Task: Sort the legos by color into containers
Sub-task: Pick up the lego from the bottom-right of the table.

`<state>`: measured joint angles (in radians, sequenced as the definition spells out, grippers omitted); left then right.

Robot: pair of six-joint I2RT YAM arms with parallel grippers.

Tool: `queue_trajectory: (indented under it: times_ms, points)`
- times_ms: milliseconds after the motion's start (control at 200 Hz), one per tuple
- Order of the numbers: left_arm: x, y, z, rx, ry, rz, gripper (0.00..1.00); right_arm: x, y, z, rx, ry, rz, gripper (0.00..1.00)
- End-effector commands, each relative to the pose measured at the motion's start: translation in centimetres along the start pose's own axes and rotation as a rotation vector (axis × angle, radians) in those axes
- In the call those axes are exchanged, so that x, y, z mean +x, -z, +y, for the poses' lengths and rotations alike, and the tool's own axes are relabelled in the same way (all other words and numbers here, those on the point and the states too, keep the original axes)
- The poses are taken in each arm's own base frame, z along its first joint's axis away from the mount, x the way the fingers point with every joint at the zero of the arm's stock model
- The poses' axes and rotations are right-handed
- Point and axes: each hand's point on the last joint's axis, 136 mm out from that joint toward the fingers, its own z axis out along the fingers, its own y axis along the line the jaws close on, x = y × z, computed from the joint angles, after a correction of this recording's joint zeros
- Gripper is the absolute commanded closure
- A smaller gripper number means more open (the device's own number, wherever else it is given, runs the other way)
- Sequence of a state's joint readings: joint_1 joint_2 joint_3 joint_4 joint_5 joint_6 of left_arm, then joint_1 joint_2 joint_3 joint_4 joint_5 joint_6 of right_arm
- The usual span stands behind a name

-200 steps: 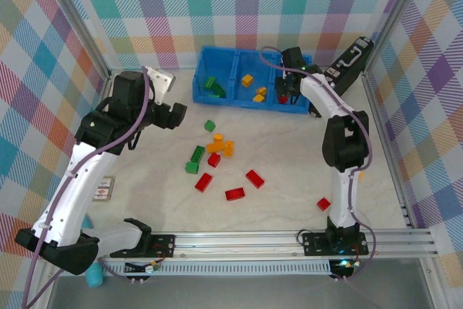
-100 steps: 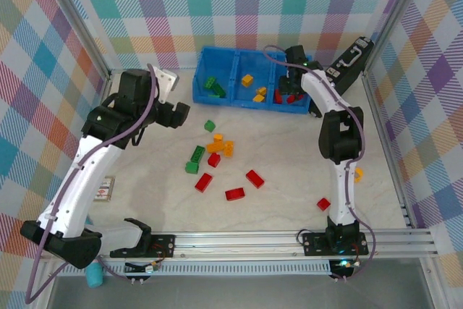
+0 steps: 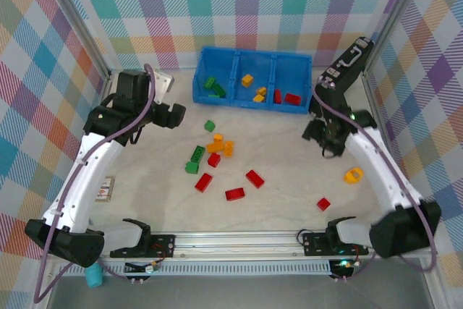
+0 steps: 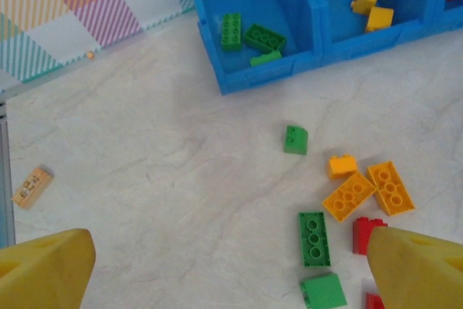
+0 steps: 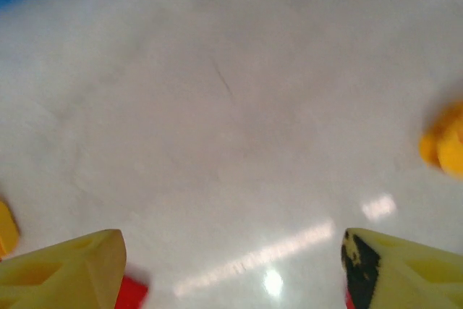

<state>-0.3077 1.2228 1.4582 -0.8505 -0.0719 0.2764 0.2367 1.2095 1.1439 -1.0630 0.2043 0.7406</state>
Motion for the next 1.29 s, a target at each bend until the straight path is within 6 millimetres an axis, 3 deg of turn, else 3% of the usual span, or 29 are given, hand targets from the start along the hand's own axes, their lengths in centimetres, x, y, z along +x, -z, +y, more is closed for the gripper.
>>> queue_trajectory:
  times_ms: [0, 145, 365, 500, 750, 935, 1290]
  points:
    - [-1.0, 1.5, 0.3, 0.003, -0.001, -0.087, 0.03, 5.1, -0.7, -4.3, 0.116, -0.311, 0.110, 0.19]
    - [-0.7, 2.0, 0.2, 0.011, 0.006, -0.109, 0.01, 7.7, -0.8, -7.6, 0.202, -0.443, 0.114, 0.17]
    - [-0.1, 1.6, 0.2, 0.006, 0.006, -0.106, 0.01, 10.7, -4.3, -8.0, 0.204, -0.521, 0.207, 0.17]
    - [0.0, 1.7, 0.3, -0.002, 0.002, -0.114, 0.00, 12.2, -5.8, -9.5, 0.237, -0.537, 0.208, 0.18]
    - [0.1, 1.3, 0.1, 0.010, 0.002, -0.109, 0.00, 13.2, -7.1, -11.5, 0.289, -0.490, 0.185, 0.20]
    - [0.0, 1.3, 0.1, 0.013, 0.004, -0.107, 0.00, 13.9, -9.0, -11.3, 0.198, -0.523, 0.156, 0.26]
    - [-0.2, 1.3, -0.1, 0.028, 0.008, -0.105, 0.00, 14.1, -10.2, -11.2, 0.172, -0.507, 0.155, 0.46]
